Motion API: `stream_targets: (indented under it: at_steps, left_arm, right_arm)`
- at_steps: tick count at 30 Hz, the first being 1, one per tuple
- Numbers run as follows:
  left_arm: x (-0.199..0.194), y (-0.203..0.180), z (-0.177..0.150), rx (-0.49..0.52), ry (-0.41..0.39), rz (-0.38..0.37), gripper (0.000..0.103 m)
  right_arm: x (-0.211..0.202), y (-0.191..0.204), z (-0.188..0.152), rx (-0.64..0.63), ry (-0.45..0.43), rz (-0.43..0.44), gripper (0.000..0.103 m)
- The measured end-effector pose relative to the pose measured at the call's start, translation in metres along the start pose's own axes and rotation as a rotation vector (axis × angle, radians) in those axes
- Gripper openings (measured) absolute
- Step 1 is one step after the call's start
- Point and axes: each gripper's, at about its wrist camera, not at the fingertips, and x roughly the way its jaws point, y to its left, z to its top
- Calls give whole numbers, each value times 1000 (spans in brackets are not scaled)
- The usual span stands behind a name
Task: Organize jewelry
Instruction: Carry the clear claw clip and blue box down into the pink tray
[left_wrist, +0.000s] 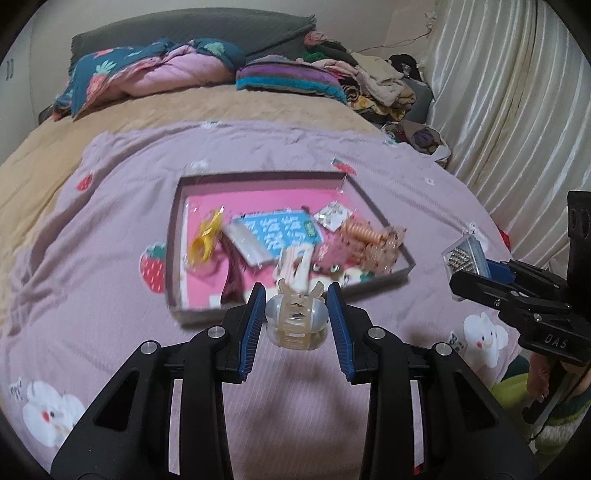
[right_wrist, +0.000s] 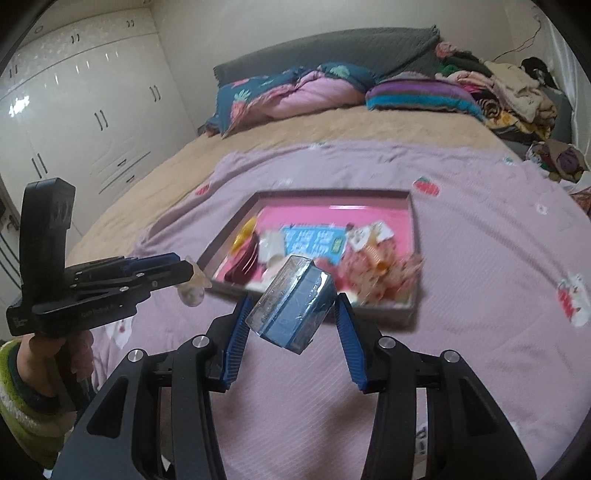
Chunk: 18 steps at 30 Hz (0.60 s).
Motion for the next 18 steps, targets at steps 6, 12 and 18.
stream_targets:
  at_steps: [6,12,18]
  left_arm:
    - [11,-4,25,26,-10,0,27]
    - [26,-1,44,35,-15,9,27]
    - [50,8,56,23,8,19,27]
  right_arm:
    - [-5,-15,15,3,-35,-43,44]
    - [-1,-24,29,-8,-49,-80,44]
    - [13,-29,42,-19,-54,-94,44]
